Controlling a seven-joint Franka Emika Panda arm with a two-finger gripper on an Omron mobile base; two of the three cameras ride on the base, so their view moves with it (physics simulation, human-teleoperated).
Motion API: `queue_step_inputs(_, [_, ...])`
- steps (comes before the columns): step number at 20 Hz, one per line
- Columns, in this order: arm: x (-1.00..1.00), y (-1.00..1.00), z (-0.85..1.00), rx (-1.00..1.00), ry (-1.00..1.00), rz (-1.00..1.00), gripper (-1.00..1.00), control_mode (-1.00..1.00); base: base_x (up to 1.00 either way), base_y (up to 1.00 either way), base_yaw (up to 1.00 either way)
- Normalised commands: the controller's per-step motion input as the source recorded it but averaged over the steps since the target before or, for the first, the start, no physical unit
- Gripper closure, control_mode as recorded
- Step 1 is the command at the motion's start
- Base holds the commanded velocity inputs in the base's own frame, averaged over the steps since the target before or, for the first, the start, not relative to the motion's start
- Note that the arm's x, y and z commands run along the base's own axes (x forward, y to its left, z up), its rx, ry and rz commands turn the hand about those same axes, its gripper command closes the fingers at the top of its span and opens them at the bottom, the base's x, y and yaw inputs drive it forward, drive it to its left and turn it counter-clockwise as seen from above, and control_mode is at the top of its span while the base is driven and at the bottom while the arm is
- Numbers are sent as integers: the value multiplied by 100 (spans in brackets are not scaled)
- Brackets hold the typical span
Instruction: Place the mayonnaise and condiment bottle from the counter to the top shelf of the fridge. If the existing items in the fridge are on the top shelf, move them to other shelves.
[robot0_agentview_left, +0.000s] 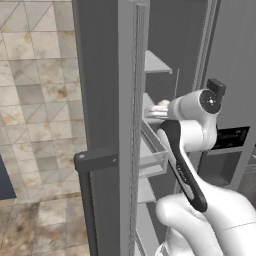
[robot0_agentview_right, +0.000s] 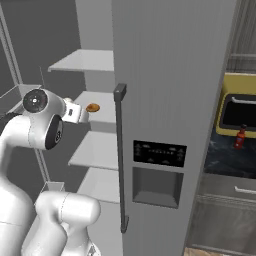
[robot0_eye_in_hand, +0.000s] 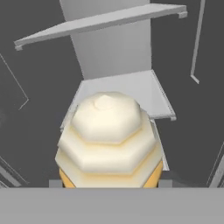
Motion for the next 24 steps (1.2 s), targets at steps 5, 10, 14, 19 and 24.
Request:
queue_step_inputs(5, [56, -7, -42, -7, 0, 0, 100, -100, 0, 0, 0])
queue_step_inputs(10, [49, -27, -23, 0, 0, 0, 100, -100, 0, 0, 0])
queue_step_inputs(14, [44, -15, -1, 0, 0, 0, 100, -100, 0, 0, 0])
queue_step_inputs(19, [49, 6, -1, -3, 0, -1, 100, -100, 0, 0, 0])
queue_step_inputs(24, [46, 3, -10, -4, 0, -2, 100, -100, 0, 0, 0])
